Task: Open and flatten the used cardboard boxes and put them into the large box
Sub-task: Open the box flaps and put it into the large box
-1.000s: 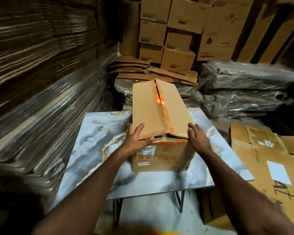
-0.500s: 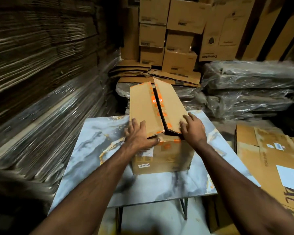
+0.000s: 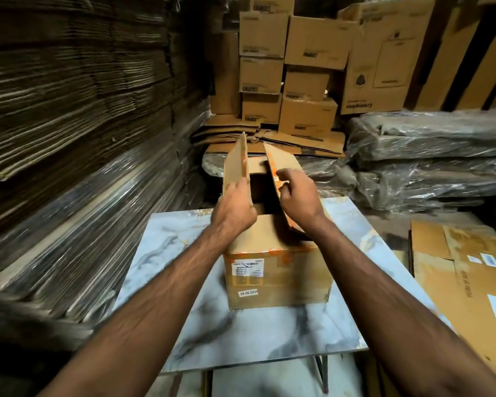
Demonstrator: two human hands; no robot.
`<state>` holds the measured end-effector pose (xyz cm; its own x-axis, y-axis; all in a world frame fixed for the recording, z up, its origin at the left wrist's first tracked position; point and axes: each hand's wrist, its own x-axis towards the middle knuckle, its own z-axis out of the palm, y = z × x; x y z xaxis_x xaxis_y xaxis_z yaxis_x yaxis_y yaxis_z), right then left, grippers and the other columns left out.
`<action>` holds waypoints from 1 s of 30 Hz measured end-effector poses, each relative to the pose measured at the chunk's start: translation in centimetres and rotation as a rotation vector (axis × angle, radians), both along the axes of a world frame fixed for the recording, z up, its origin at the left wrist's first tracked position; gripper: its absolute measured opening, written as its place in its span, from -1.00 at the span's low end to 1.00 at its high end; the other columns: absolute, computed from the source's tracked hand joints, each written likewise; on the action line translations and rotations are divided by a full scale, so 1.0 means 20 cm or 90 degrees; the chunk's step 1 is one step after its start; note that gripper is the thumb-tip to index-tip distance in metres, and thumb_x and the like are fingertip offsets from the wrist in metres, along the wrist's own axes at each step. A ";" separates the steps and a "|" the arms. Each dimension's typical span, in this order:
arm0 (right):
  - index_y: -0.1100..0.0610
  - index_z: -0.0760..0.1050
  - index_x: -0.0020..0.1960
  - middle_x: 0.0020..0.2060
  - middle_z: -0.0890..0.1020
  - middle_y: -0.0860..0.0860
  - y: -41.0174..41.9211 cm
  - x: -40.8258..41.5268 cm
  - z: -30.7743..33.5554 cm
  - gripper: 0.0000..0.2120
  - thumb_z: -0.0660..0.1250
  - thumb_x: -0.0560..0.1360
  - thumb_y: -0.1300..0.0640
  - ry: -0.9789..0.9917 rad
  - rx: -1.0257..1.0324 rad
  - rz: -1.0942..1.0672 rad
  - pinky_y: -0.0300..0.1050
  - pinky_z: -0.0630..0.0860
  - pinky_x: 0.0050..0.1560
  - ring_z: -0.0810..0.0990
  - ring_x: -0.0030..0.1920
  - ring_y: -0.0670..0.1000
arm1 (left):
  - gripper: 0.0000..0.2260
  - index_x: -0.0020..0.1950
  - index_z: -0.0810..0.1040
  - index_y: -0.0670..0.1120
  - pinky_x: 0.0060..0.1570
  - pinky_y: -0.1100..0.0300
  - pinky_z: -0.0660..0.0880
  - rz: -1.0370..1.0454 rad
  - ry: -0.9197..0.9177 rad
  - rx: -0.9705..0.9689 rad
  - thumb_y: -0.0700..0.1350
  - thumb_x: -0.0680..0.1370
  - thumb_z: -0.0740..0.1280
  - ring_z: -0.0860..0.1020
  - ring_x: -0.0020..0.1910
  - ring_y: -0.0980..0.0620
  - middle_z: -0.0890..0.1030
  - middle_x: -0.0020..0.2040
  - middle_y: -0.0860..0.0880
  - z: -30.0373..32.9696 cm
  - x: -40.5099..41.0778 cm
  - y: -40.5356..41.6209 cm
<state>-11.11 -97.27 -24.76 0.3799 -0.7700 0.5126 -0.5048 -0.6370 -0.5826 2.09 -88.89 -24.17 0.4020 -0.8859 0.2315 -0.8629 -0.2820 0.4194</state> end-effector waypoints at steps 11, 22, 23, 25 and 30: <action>0.17 0.19 0.54 0.48 0.29 0.19 0.13 0.37 -0.20 -0.45 0.23 0.58 0.24 0.203 0.285 0.038 0.06 0.36 0.41 0.33 0.45 0.19 | -0.57 0.35 0.35 -0.08 -0.04 -0.04 0.64 0.207 0.128 0.121 -0.15 0.50 0.33 0.58 0.09 -0.19 0.53 0.16 -0.17 0.19 0.33 0.05; 0.22 0.12 0.57 0.53 0.21 0.25 -0.06 0.21 -0.40 -0.39 0.26 0.62 0.06 0.139 0.274 -0.035 0.04 0.10 0.55 0.16 0.54 0.21 | -0.59 0.39 0.36 -0.17 -0.12 0.00 0.46 0.304 0.071 0.172 -0.14 0.57 0.33 0.53 0.10 -0.14 0.52 0.25 -0.20 0.10 0.45 0.01; 0.25 0.16 0.55 0.49 0.29 0.27 -0.10 0.17 -0.39 -0.43 0.26 0.62 0.10 0.100 0.259 -0.042 0.02 0.15 0.52 0.24 0.51 0.21 | -0.60 0.39 0.35 -0.17 -0.13 0.01 0.44 0.307 0.065 0.175 -0.14 0.58 0.32 0.52 0.11 -0.15 0.51 0.25 -0.20 0.10 0.45 0.01; 0.27 0.19 0.53 0.45 0.35 0.27 -0.17 0.12 -0.34 -0.47 0.25 0.62 0.15 0.055 0.255 -0.062 0.01 0.21 0.47 0.30 0.47 0.21 | -0.60 0.40 0.33 -0.17 -0.08 0.00 0.46 0.307 0.053 0.174 -0.15 0.59 0.29 0.51 0.17 -0.17 0.49 0.27 -0.21 0.08 0.45 0.00; 0.32 0.29 0.46 0.49 0.24 0.29 -0.24 0.08 -0.35 -0.50 0.29 0.61 0.12 0.195 0.274 -0.014 -0.03 0.16 0.50 0.24 0.50 0.22 | -0.64 0.37 0.36 -0.17 -0.03 0.00 0.51 0.274 0.014 0.144 -0.16 0.59 0.29 0.53 0.17 -0.19 0.52 0.24 -0.20 0.07 0.39 -0.04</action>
